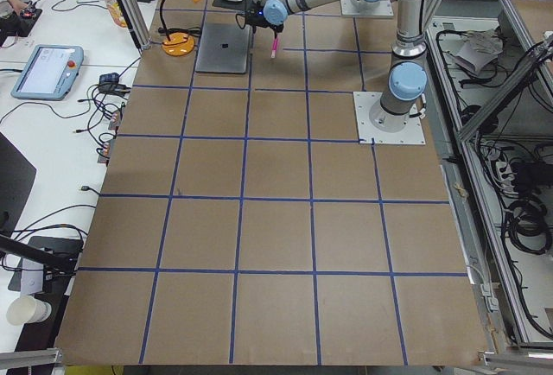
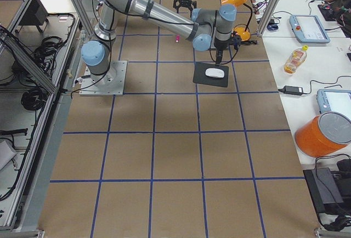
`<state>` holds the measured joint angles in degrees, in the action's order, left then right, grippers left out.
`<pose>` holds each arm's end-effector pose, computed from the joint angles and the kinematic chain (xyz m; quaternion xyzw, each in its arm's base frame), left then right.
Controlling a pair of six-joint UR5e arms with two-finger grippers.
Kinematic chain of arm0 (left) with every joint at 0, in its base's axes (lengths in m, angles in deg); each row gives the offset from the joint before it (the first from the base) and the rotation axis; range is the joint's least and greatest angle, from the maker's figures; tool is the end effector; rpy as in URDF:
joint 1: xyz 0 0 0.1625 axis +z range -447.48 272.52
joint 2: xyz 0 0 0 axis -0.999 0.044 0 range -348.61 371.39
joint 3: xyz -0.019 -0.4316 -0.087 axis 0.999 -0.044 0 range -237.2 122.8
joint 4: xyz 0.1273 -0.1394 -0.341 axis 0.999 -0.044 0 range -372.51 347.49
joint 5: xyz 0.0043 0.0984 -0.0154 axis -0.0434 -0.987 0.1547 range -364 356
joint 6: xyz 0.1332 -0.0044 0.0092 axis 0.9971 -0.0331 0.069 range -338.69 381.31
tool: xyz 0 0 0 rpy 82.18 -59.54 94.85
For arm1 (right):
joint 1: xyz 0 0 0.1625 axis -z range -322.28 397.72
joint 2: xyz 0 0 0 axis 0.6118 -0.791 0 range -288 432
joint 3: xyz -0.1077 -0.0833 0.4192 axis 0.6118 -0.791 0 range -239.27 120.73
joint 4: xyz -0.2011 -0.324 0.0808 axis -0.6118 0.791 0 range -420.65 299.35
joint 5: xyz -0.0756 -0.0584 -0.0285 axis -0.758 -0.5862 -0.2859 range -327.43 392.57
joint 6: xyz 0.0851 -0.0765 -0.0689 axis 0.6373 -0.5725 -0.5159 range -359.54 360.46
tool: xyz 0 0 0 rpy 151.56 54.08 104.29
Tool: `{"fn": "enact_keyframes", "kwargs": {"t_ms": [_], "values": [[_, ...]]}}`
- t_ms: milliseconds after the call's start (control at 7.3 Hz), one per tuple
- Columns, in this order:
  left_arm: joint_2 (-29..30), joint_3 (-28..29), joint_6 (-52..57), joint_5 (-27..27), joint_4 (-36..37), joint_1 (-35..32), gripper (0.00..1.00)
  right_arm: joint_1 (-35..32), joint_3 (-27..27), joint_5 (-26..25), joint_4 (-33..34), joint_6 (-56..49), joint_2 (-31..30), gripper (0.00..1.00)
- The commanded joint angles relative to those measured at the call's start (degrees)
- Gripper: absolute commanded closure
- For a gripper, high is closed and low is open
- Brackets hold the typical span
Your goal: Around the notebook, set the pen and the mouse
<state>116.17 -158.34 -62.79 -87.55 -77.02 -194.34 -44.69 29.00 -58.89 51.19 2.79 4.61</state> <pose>-0.2987 -0.4743 0.2951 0.5530 -0.8313 -0.0458 0.0329 0.0476 -0.6254 0.3071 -0.0866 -0.9961 0.0079 0.0131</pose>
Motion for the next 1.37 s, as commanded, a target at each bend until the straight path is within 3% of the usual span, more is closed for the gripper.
{"fn": "enact_keyframes", "kwargs": {"t_ms": [0, 137, 274, 411, 548, 822, 1233], "values": [[-7.2, 5.1, 28.3, -0.8, -16.5, 5.3, 0.0, -1.9, 0.4, 0.2, -18.1, 2.8, -15.1, 0.0], [-10.1, 5.9, 42.6, -0.7, -19.8, 8.8, 0.0, -4.6, 1.5, 0.1, -22.2, 2.8, -19.4, 0.0], [-12.8, 5.9, 57.5, -2.3, -21.3, 9.3, 0.0, -6.1, 3.3, -0.6, -22.4, 3.1, -21.4, 0.0], [-15.0, 5.5, 69.5, -7.0, -24.4, 9.4, 0.0, -6.0, 4.4, -0.2, -22.4, 3.0, -23.9, 0.0], [-16.7, 5.4, 76.0, -8.3, -25.0, 9.5, 0.0, -5.8, 5.0, -0.6, -22.5, 3.0, -24.4, 0.0], [-18.5, 5.3, 81.0, -8.2, -24.5, 10.0, 0.0, -5.6, 5.0, -0.5, -22.2, 2.9, -24.9, 0.0], [-19.1, 5.3, 77.9, -7.6, -24.4, 10.0, 0.0, -5.2, 5.0, -0.3, -21.9, 3.0, -25.0, 0.0]]}}
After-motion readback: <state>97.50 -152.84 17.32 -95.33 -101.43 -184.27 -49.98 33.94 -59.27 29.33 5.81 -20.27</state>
